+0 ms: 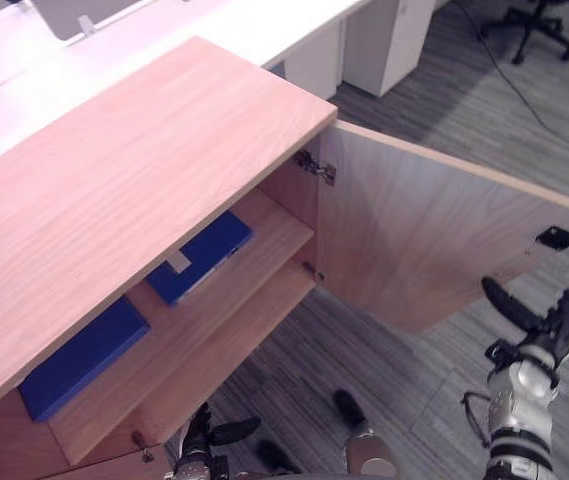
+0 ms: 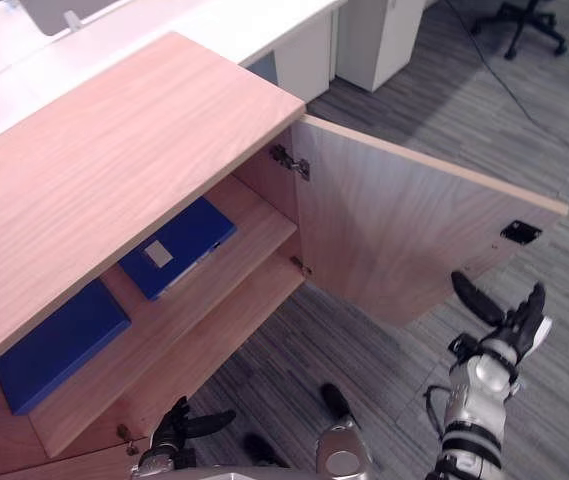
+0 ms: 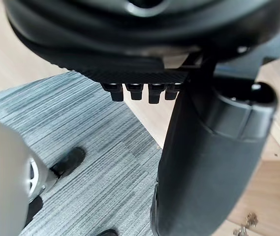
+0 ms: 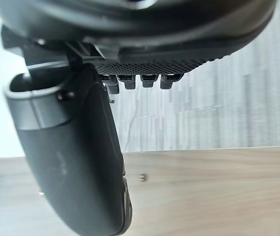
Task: Walk over to the cabinet, pick up the folder, carry it to the office cabinet, place the folder inside the office cabinet, then close the office cabinet door
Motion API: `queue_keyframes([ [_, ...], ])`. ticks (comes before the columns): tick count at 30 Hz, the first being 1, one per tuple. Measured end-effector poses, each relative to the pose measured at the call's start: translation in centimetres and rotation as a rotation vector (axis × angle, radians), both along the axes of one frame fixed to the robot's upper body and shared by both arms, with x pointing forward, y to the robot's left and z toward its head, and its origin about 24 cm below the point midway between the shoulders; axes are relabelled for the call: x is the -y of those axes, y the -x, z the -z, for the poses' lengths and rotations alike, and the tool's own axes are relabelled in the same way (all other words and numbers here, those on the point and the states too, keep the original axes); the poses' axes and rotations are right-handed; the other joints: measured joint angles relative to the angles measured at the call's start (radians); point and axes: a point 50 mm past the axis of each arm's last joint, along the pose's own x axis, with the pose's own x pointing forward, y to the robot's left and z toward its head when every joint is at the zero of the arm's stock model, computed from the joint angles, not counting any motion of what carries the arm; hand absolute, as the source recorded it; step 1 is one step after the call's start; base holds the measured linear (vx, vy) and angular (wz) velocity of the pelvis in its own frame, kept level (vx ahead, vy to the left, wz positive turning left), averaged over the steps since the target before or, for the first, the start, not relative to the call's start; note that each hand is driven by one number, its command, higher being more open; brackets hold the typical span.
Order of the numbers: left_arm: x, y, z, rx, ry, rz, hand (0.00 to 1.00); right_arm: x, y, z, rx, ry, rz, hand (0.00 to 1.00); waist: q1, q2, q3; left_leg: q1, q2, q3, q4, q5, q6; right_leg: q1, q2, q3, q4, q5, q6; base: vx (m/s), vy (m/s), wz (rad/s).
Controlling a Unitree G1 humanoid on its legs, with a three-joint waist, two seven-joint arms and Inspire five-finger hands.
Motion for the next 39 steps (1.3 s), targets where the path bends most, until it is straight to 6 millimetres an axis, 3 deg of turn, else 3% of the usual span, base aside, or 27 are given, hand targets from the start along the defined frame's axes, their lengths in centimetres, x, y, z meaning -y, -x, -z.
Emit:
queue_keyframes([
  [3, 0.6, -1.2, -0.4, 0.048, 0.005, 0.035, 1.00, 0.0, -1.7, -1.5, 0.020, 0.039, -0.058, 1.00, -0.004, 0.014, 0.030, -0.018, -0.007, 0.000, 0.000, -0.009, -0.001, -0.020, -0.005, 0.009, 0.000, 0.005, 0.007, 0.01, -0.120, -0.08],
  [9, 2.1, -1.5, -0.4, 0.055, 0.035, 0.107, 1.00, -0.6, -3.5, -3.1, 0.060, 0.052, -0.142, 1.00, -0.002, 0.035, 0.065, -0.045, -0.014, -0.033, 0.000, -0.008, 0.003, -0.039, -0.013, 0.000, 0.000, 0.012, 0.014, 0.00, -0.154, 0.07],
  [14, 2.7, -1.5, -0.4, 0.055, 0.037, 0.149, 1.00, -0.4, -3.7, -3.7, 0.055, 0.080, -0.161, 1.00, -0.001, 0.035, 0.067, -0.076, -0.018, -0.089, 0.022, -0.007, 0.003, -0.047, -0.026, -0.038, 0.001, 0.012, 0.013, 0.01, -0.142, 0.21],
  [20, 2.5, -1.4, -0.4, 0.050, 0.016, 0.169, 1.00, -1.7, -3.0, -3.2, 0.047, 0.114, -0.218, 1.00, -0.002, 0.023, 0.075, -0.073, -0.028, -0.120, 0.020, -0.006, 0.006, -0.047, -0.026, -0.036, -0.001, 0.008, 0.009, -0.01, -0.113, -0.06],
  [25, 2.6, -1.5, -0.4, 0.049, 0.008, 0.174, 1.00, -5.4, 0.5, -1.2, 0.082, 0.072, -0.249, 1.00, -0.011, 0.014, 0.081, -0.044, -0.009, -0.120, 0.021, -0.003, 0.010, -0.017, -0.011, -0.034, -0.004, 0.011, 0.006, 0.03, -0.106, -0.08],
  [29, 2.6, -1.5, -0.3, 0.035, -0.010, 0.172, 1.00, -10.3, 5.1, 0.9, 0.053, 0.010, -0.312, 1.00, -0.035, -0.005, 0.076, -0.027, 0.005, -0.121, 0.026, -0.004, 0.006, 0.003, 0.000, -0.038, -0.010, 0.011, 0.006, 0.02, -0.141, -0.02],
  [31, 2.6, -1.3, -0.1, 0.016, -0.013, 0.180, 1.00, -12.7, 7.3, 2.0, 0.008, -0.037, -0.363, 1.00, -0.043, -0.028, 0.074, -0.018, 0.010, -0.120, 0.028, -0.005, 0.003, 0.014, 0.004, -0.038, -0.010, 0.011, 0.006, 0.00, -0.114, -0.04],
  [33, 2.5, -1.2, 0.0, 0.006, -0.018, 0.187, 1.00, -16.0, 10.5, 3.4, -0.071, -0.130, -0.445, 1.00, -0.046, -0.075, 0.069, -0.007, 0.022, -0.121, 0.043, -0.009, -0.001, 0.030, 0.009, -0.040, -0.007, 0.011, 0.006, -0.02, -0.112, -0.02],
  [35, 2.6, -1.4, -0.1, 0.008, -0.034, 0.220, 1.00, -18.6, 12.3, 4.1, -0.122, -0.198, -0.523, 1.00, -0.047, -0.107, 0.069, -0.005, 0.028, -0.122, 0.058, -0.013, 0.000, 0.033, 0.012, -0.042, 0.006, 0.010, 0.006, -0.05, -0.106, 0.01],
  [39, 2.7, -1.6, -0.2, 0.015, -0.056, 0.289, 1.00, -22.2, 14.3, 4.7, -0.198, -0.254, -0.688, 1.00, -0.046, -0.144, 0.070, -0.006, 0.028, -0.140, 0.085, -0.017, 0.005, 0.033, 0.010, -0.060, 0.048, -0.006, 0.009, -0.09, -0.079, 0.16],
])
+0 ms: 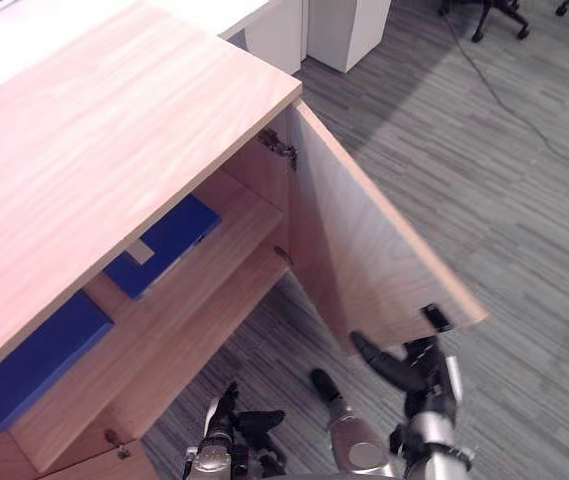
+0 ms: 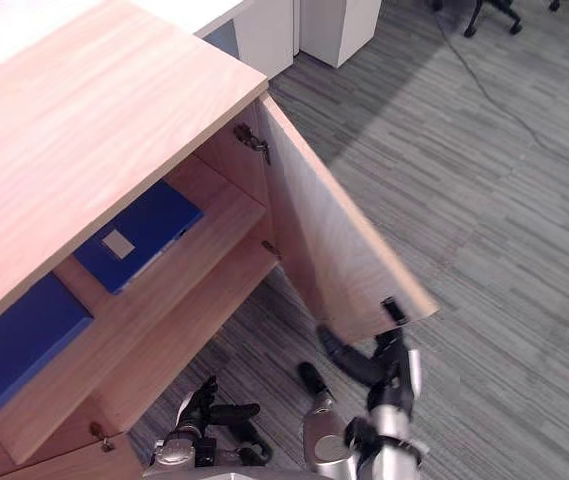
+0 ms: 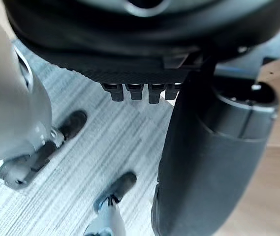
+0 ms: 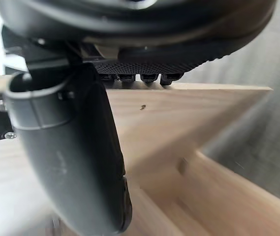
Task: Walk over to the cabinet, pick up the folder, carry it to the office cabinet, place the folder inside the office cabinet, then close the office cabinet door
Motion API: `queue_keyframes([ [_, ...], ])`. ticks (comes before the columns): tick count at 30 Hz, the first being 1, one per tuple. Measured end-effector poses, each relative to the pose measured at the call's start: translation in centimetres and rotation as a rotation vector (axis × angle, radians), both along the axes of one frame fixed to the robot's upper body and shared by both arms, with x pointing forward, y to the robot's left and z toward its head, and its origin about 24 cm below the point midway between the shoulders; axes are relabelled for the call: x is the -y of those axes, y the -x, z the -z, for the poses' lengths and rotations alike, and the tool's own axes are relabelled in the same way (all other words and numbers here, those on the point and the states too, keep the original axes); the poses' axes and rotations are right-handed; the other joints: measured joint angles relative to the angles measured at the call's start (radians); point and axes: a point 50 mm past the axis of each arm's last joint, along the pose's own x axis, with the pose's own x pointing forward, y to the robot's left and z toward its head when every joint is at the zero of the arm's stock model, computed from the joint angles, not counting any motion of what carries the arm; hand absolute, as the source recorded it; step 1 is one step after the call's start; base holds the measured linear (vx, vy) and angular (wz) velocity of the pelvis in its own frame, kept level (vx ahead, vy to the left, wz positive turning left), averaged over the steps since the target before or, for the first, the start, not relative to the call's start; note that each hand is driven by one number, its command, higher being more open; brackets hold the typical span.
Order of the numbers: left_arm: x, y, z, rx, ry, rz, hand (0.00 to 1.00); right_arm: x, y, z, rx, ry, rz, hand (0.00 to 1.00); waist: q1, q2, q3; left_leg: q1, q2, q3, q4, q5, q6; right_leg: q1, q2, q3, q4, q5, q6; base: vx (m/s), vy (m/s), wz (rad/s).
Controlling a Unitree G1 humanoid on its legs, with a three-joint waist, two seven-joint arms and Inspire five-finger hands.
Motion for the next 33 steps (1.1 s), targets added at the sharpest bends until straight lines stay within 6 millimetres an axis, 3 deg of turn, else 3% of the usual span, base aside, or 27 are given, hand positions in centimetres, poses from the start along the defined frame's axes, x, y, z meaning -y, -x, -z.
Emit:
queue_keyframes([
  [2, 0.0, -0.1, -0.1, 0.007, -0.018, 0.052, 1.00, -1.4, 0.7, 0.3, -0.029, 0.014, -0.131, 1.00, 0.017, -0.012, 0.004, -0.026, 0.010, -0.043, 0.062, -0.011, 0.007, -0.002, -0.005, -0.041, 0.051, -0.028, -0.002, -0.13, -0.093, 0.66],
  [3, -0.2, -0.8, -0.5, 0.032, -0.042, 0.100, 1.00, -2.3, 0.8, 0.3, -0.035, 0.016, -0.222, 1.00, 0.045, -0.015, 0.006, -0.067, 0.026, -0.092, 0.135, -0.029, 0.008, -0.008, -0.011, -0.093, 0.093, -0.052, -0.015, -0.13, -0.096, 0.82],
  [6, -1.5, -2.5, -1.3, 0.074, -0.093, 0.169, 1.00, -4.3, -1.3, -0.1, 0.030, 0.027, -0.427, 1.00, 0.099, -0.026, 0.015, -0.116, 0.034, -0.172, 0.191, -0.035, 0.014, -0.009, -0.027, -0.181, 0.120, -0.067, -0.030, -0.16, -0.075, 0.97],
  [8, -3.6, -3.9, -2.0, 0.105, -0.147, 0.158, 1.00, -5.7, -5.1, -1.2, 0.155, 0.073, -0.552, 1.00, 0.131, -0.038, 0.025, -0.149, 0.017, -0.224, 0.209, -0.016, 0.007, -0.009, -0.055, -0.254, 0.107, -0.069, -0.037, -0.17, -0.020, 0.80],
  [10, -5.0, -4.0, -2.2, 0.101, -0.172, 0.107, 1.00, -6.7, -8.3, -3.7, 0.311, 0.137, -0.617, 1.00, 0.147, -0.025, 0.035, -0.202, 0.041, -0.273, 0.264, -0.024, 0.019, -0.003, -0.049, -0.305, 0.099, -0.065, -0.042, -0.15, 0.004, 0.52],
  [11, -5.8, -3.8, -2.2, 0.093, -0.182, 0.084, 1.00, -7.1, -10.2, -5.0, 0.384, 0.176, -0.621, 1.00, 0.158, -0.013, 0.042, -0.215, 0.044, -0.291, 0.241, -0.026, 0.021, 0.000, -0.037, -0.333, 0.108, -0.067, -0.063, -0.09, 0.014, 0.58],
  [12, -6.4, -3.6, -2.2, 0.088, -0.190, 0.064, 1.00, -7.3, -11.7, -5.4, 0.404, 0.195, -0.610, 1.00, 0.160, -0.031, 0.033, -0.217, 0.033, -0.309, 0.215, -0.018, 0.009, -0.007, -0.040, -0.364, 0.156, -0.089, -0.090, 0.07, 0.041, 0.86],
  [13, -7.1, -3.4, -2.3, 0.083, -0.200, 0.040, 1.00, -7.1, -13.5, -5.7, 0.418, 0.222, -0.578, 1.00, 0.165, -0.053, 0.022, -0.249, 0.009, -0.321, 0.293, -0.015, 0.025, 0.002, -0.073, -0.391, 0.131, -0.103, -0.081, 0.12, 0.050, 0.69],
  [14, -6.5, -2.7, -1.9, 0.067, -0.178, 0.011, 1.00, -6.7, -15.1, -6.4, 0.441, 0.256, -0.550, 1.00, 0.187, -0.012, 0.032, -0.263, 0.030, -0.363, 0.338, -0.057, 0.048, 0.010, -0.051, -0.417, 0.132, -0.102, -0.085, 0.10, 0.070, 0.45],
  [16, -6.4, -2.4, -1.8, 0.067, -0.155, -0.040, 1.00, -6.1, -17.5, -7.4, 0.456, 0.275, -0.457, 1.00, 0.213, -0.013, 0.037, -0.263, -0.002, -0.388, 0.288, -0.032, 0.039, 0.016, -0.067, -0.440, 0.114, -0.087, -0.097, 0.02, 0.088, 0.50],
  [19, -6.8, -1.6, -1.7, 0.069, -0.144, -0.088, 1.00, -4.1, -18.4, -6.9, 0.440, 0.310, -0.334, 1.00, 0.205, -0.013, 0.037, -0.260, -0.017, -0.417, 0.280, -0.023, 0.045, 0.037, -0.074, -0.466, 0.101, -0.083, -0.093, 0.02, 0.050, 0.34],
  [23, -6.9, -1.4, -1.8, 0.087, -0.112, -0.151, 1.00, 0.1, -22.2, -7.8, 0.389, 0.393, -0.151, 1.00, 0.222, -0.005, 0.040, -0.263, -0.033, -0.459, 0.207, 0.014, 0.040, 0.040, -0.072, -0.486, 0.066, -0.084, -0.087, -0.03, -0.009, 0.30],
  [29, -6.8, -1.0, -1.5, 0.080, -0.084, -0.206, 1.00, 2.2, -21.8, -7.9, 0.405, 0.466, -0.129, 1.00, 0.234, 0.014, 0.044, -0.236, -0.037, -0.476, 0.076, 0.087, 0.028, 0.036, -0.062, -0.497, 0.026, -0.085, -0.086, 0.01, -0.033, 0.15],
  [32, -6.5, -0.9, -1.5, 0.077, -0.077, -0.209, 1.00, 2.6, -19.9, -6.2, 0.380, 0.461, -0.152, 1.00, 0.240, 0.019, 0.041, -0.215, -0.040, -0.481, 0.025, 0.118, 0.028, 0.038, -0.059, -0.503, 0.027, -0.084, -0.084, 0.10, -0.025, 0.18],
  [33, -6.4, -0.9, -1.4, 0.077, -0.075, -0.209, 1.00, 2.5, -18.6, -4.9, 0.346, 0.447, -0.175, 1.00, 0.241, 0.020, 0.041, -0.205, -0.042, -0.487, 0.009, 0.135, 0.023, 0.043, -0.059, -0.508, 0.028, -0.081, -0.078, 0.15, -0.031, 0.23],
])
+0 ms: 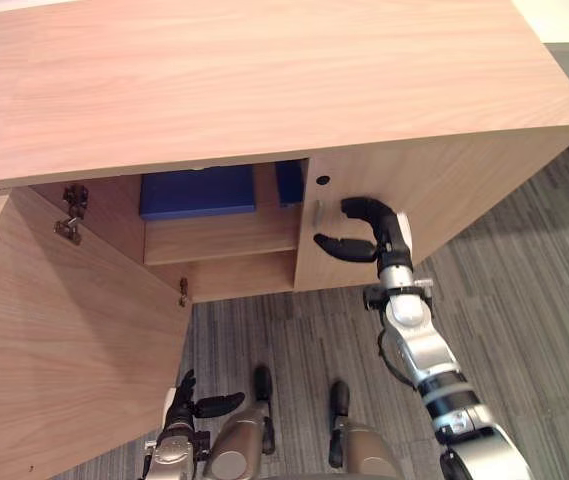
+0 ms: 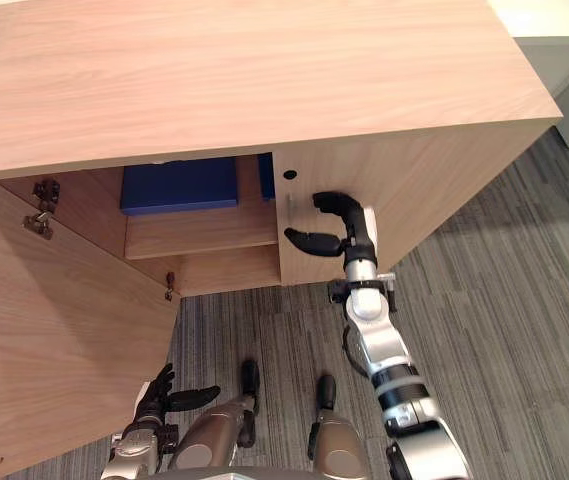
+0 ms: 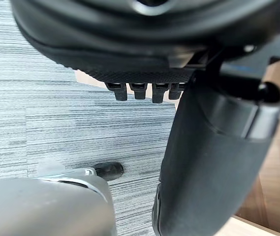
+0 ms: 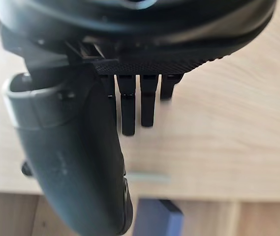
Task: Walk over to the cabinet, pick up the folder, carry it to the office cabinet, place the folder inside the office cabinet, then close the office cabinet door
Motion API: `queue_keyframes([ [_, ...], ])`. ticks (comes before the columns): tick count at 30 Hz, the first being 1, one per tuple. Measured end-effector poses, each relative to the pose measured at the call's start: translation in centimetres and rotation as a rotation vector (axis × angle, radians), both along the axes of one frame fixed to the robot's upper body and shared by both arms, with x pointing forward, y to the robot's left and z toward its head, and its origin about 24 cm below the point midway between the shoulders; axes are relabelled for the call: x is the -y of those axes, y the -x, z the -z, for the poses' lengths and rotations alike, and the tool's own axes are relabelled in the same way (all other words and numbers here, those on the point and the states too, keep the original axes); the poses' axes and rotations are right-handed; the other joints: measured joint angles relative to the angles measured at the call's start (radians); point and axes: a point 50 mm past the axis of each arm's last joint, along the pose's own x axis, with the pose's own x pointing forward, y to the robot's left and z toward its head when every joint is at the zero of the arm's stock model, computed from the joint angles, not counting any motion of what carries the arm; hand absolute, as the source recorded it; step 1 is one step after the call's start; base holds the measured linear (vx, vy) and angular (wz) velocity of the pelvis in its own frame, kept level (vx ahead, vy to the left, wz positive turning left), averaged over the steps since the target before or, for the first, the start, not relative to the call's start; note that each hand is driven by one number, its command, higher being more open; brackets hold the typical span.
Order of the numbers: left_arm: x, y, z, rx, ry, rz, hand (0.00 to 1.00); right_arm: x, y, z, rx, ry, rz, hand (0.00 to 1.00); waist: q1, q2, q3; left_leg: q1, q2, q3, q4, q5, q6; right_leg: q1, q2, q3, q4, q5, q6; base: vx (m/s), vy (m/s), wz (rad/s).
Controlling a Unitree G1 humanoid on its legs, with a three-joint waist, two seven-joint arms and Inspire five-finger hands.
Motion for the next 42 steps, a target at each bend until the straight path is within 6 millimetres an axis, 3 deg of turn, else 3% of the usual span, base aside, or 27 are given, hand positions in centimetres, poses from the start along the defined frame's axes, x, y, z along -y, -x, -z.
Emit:
queue_keyframes([
  [5, 0.5, 0.0, 0.1, 0.001, 0.014, 0.002, 1.00, 0.3, 6.4, 7.7, -0.307, -0.033, -0.005, 1.00, -0.002, -0.001, -0.001, 0.043, -0.009, -0.034, -0.030, 0.002, 0.004, 0.049, -0.006, -0.033, 0.005, -0.016, 0.021, 0.19, -0.025, 0.23],
  [6, 0.6, 0.0, 0.1, 0.001, 0.016, 0.003, 1.00, 0.5, 7.0, 8.4, -0.340, -0.026, 0.000, 1.00, -0.003, -0.002, -0.001, 0.046, -0.010, -0.038, -0.028, -0.003, 0.004, 0.052, -0.008, -0.037, 0.011, -0.021, 0.023, 0.15, -0.014, 0.22],
  [8, 0.9, -0.1, 0.1, 0.003, 0.025, 0.008, 1.00, 1.4, 9.3, 11.0, -0.461, 0.027, 0.030, 1.00, -0.020, -0.001, -0.001, 0.043, -0.018, -0.092, 0.014, -0.031, 0.005, 0.043, -0.011, -0.019, 0.119, -0.071, 0.023, 0.12, -0.017, 0.49],
  [11, 0.8, -0.6, -0.3, 0.032, 0.017, 0.016, 1.00, 2.7, 12.4, 13.2, -0.582, 0.052, 0.090, 1.00, -0.037, -0.003, -0.006, 0.038, -0.021, -0.217, 0.065, -0.050, 0.005, -0.001, 0.020, 0.118, 0.307, -0.139, -0.020, 0.11, -0.008, 1.15],
  [13, 0.6, -0.6, -0.5, 0.051, 0.019, 0.002, 1.00, 3.0, 13.7, 14.4, -0.650, 0.064, 0.110, 1.00, -0.034, -0.027, -0.020, 0.021, -0.056, -0.289, 0.082, -0.048, -0.002, 0.005, 0.025, 0.207, 0.304, -0.192, -0.021, 0.06, -0.135, 1.30],
  [15, 0.4, -0.3, -0.4, 0.049, 0.022, -0.023, 1.00, 3.1, 14.5, 15.5, -0.713, 0.065, 0.126, 1.00, -0.028, -0.042, -0.032, 0.006, -0.086, -0.349, 0.091, -0.037, -0.016, 0.045, 0.009, 0.191, 0.267, -0.230, -0.024, 0.01, -0.201, 1.16],
  [18, 0.4, 0.6, -0.2, 0.058, 0.059, -0.154, 1.00, 3.0, 14.2, 15.7, -0.719, 0.043, 0.166, 1.00, -0.014, -0.021, -0.040, -0.037, -0.085, -0.392, 0.082, 0.015, -0.039, 0.063, 0.014, 0.092, 0.224, -0.250, -0.012, -0.08, -0.179, 0.93],
  [20, 1.0, 1.4, 0.0, 0.055, 0.097, -0.222, 1.00, 3.0, 14.3, 15.8, -0.726, 0.030, 0.208, 1.00, -0.014, -0.005, -0.051, -0.049, -0.068, -0.349, 0.043, 0.056, -0.051, 0.071, 0.016, 0.005, 0.223, -0.243, -0.026, -0.21, -0.156, 1.24],
  [21, 0.9, 1.7, 0.1, 0.055, 0.109, -0.256, 1.00, 3.3, 14.1, 15.7, -0.717, 0.019, 0.252, 1.00, -0.017, -0.002, -0.056, -0.086, -0.037, -0.146, 0.139, -0.021, -0.056, 0.071, 0.008, -0.074, 0.206, -0.243, -0.047, -0.21, -0.097, 1.16],
  [22, 0.7, 1.9, 0.1, 0.054, 0.111, -0.278, 1.00, 3.6, 13.9, 15.6, -0.710, 0.020, 0.278, 1.00, -0.017, -0.005, -0.056, -0.098, -0.016, -0.028, 0.243, -0.094, -0.044, 0.079, -0.007, -0.107, 0.209, -0.243, -0.048, -0.17, -0.084, 1.14],
  [23, 0.6, 2.1, 0.1, 0.050, 0.113, -0.289, 1.00, 3.9, 13.9, 15.5, -0.707, 0.020, 0.293, 1.00, -0.021, -0.005, -0.056, -0.093, 0.003, 0.035, 0.310, -0.136, -0.034, 0.085, -0.016, -0.128, 0.216, -0.243, -0.048, -0.05, -0.031, 0.92],
  [25, 0.5, 3.2, 0.4, 0.039, 0.121, -0.334, 1.00, 4.5, 13.8, 15.2, -0.692, 0.028, 0.326, 1.00, -0.025, 0.008, -0.069, -0.032, 0.089, 0.162, 0.424, -0.254, -0.039, 0.088, -0.040, -0.188, 0.240, -0.243, -0.047, -0.08, 0.047, 0.82],
  [27, 0.3, 3.6, 0.5, 0.028, 0.121, -0.356, 1.00, 4.6, 13.6, 15.1, -0.684, 0.022, 0.335, 1.00, -0.030, 0.020, -0.076, -0.010, 0.131, 0.195, 0.414, -0.287, -0.039, 0.086, -0.044, -0.224, 0.257, -0.244, -0.045, -0.08, 0.156, 0.68],
  [31, -2.4, 4.0, 0.0, 0.026, 0.045, -0.403, 1.00, 4.1, 13.6, 15.2, -0.690, -0.030, 0.363, 1.00, -0.029, -0.019, -0.114, 0.041, 0.022, 0.150, 0.197, -0.190, -0.012, 0.110, -0.069, -0.225, 0.167, -0.217, -0.023, -0.07, 0.113, 0.65],
  [32, -3.3, 4.2, -0.2, 0.029, 0.019, -0.433, 1.00, 4.3, 13.5, 15.2, -0.689, -0.034, 0.372, 1.00, -0.029, -0.013, -0.120, 0.061, 0.006, 0.138, 0.153, -0.163, -0.008, 0.127, -0.069, -0.219, 0.137, -0.197, -0.013, -0.05, 0.075, 0.39],
  [36, -6.7, 4.5, -1.8, 0.089, -0.084, -0.537, 1.00, 4.8, 13.2, 15.4, -0.700, -0.045, 0.399, 1.00, -0.028, -0.008, -0.122, 0.134, -0.015, 0.132, -0.004, -0.069, -0.005, 0.146, -0.065, -0.197, 0.102, -0.164, 0.009, -0.09, 0.018, 0.05],
  [38, -8.7, 3.3, -4.0, 0.194, -0.162, -0.555, 1.00, 5.1, 13.3, 15.4, -0.702, -0.042, 0.409, 1.00, -0.030, -0.006, -0.120, 0.170, -0.010, 0.124, -0.097, -0.009, -0.008, 0.147, -0.048, -0.199, 0.098, -0.153, 0.001, -0.11, -0.037, 0.03],
  [42, -10.8, 0.3, -7.8, 0.370, -0.247, -0.490, 1.00, 6.0, 14.0, 15.6, -0.716, -0.022, 0.426, 1.00, -0.032, 0.004, -0.116, 0.178, 0.000, 0.124, -0.101, 0.001, -0.006, 0.153, -0.035, -0.191, 0.096, -0.143, -0.008, -0.10, -0.015, -0.02],
])
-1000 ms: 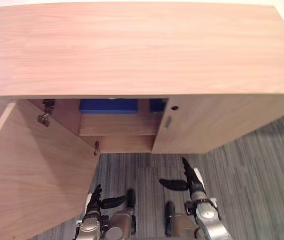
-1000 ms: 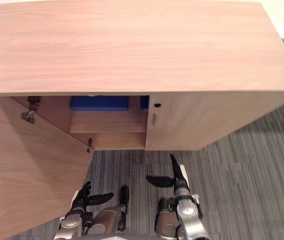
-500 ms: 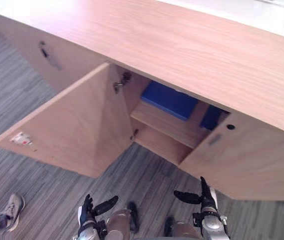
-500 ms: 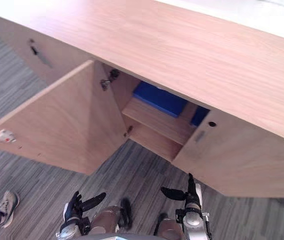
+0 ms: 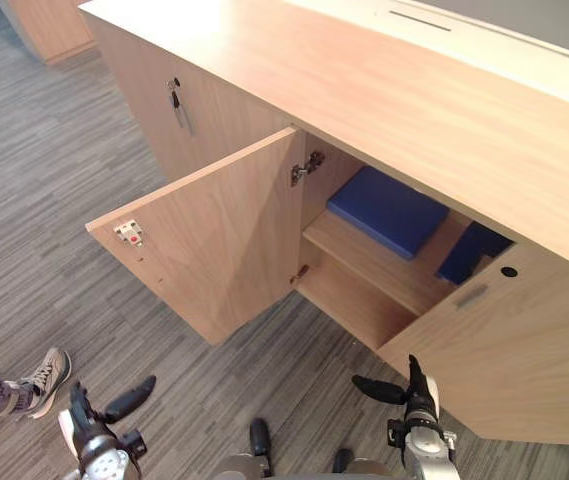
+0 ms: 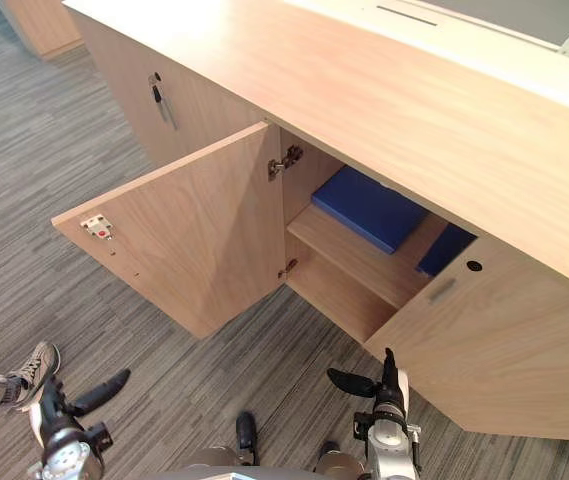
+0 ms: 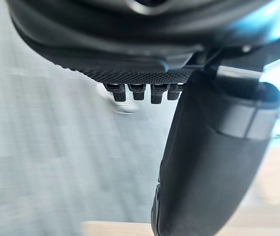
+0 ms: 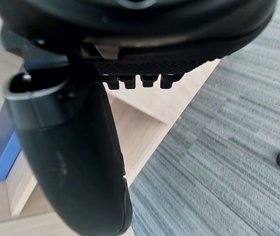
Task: Walk over to the cabinet, pick up the folder, carry it to the office cabinet, place the folder inside the office cabinet, then close the office cabinet door
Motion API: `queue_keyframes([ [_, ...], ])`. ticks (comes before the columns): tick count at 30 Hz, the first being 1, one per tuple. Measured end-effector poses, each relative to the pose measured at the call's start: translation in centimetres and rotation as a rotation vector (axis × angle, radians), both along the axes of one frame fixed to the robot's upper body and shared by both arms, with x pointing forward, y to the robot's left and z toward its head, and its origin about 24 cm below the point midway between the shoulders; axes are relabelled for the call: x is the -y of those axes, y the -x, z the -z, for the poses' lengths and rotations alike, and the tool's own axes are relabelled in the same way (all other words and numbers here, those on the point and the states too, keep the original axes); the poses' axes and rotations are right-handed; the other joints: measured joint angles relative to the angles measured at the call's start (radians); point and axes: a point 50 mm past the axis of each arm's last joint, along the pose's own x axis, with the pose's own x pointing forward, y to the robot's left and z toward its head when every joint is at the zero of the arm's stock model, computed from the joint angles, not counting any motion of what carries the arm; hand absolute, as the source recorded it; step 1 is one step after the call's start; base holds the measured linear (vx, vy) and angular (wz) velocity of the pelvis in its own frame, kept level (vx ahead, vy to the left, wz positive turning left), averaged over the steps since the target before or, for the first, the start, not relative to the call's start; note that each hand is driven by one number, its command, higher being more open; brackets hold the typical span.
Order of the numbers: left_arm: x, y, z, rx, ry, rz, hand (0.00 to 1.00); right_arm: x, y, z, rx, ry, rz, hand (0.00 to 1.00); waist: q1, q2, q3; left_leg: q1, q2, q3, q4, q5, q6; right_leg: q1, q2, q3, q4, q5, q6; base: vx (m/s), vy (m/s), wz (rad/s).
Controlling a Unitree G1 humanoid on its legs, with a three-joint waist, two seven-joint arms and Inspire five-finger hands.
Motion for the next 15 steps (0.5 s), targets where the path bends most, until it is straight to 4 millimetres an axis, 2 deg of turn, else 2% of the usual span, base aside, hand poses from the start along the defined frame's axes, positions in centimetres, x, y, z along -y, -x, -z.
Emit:
queue_keyframes([
  [5, -3.2, -2.4, -4.0, 0.056, -0.188, 0.081, 1.00, 0.1, 1.4, 0.8, -0.056, -0.010, -0.031, 1.00, -0.008, 0.008, 0.004, 0.001, 0.015, 0.018, 0.000, -0.001, -0.008, -0.002, 0.023, 0.036, -0.033, 0.008, -0.019, -0.07, 0.009, -0.13],
  [9, -5.2, -3.1, -5.9, 0.057, -0.262, 0.119, 1.00, 0.0, 2.5, 1.3, -0.091, -0.027, -0.043, 1.00, -0.005, 0.009, 0.005, 0.009, 0.022, 0.048, 0.000, -0.008, -0.016, -0.001, 0.036, 0.072, -0.050, 0.017, -0.022, 0.03, -0.004, -0.23],
  [10, -5.6, -3.4, -6.4, 0.055, -0.283, 0.129, 1.00, 0.0, 2.7, 1.3, -0.097, -0.029, -0.046, 1.00, -0.005, 0.009, 0.005, 0.012, 0.022, 0.056, 0.000, -0.010, -0.017, -0.001, 0.040, 0.081, -0.054, 0.025, -0.013, 0.09, -0.011, -0.29],
  [15, -6.1, -5.2, -8.1, 0.034, -0.378, 0.207, 1.00, 0.2, 2.7, 1.4, -0.105, -0.029, -0.052, 1.00, -0.001, 0.006, 0.003, 0.018, 0.022, 0.083, 0.006, -0.011, -0.017, 0.000, 0.050, 0.123, -0.075, 0.037, -0.017, 0.11, -0.004, -0.24],
])
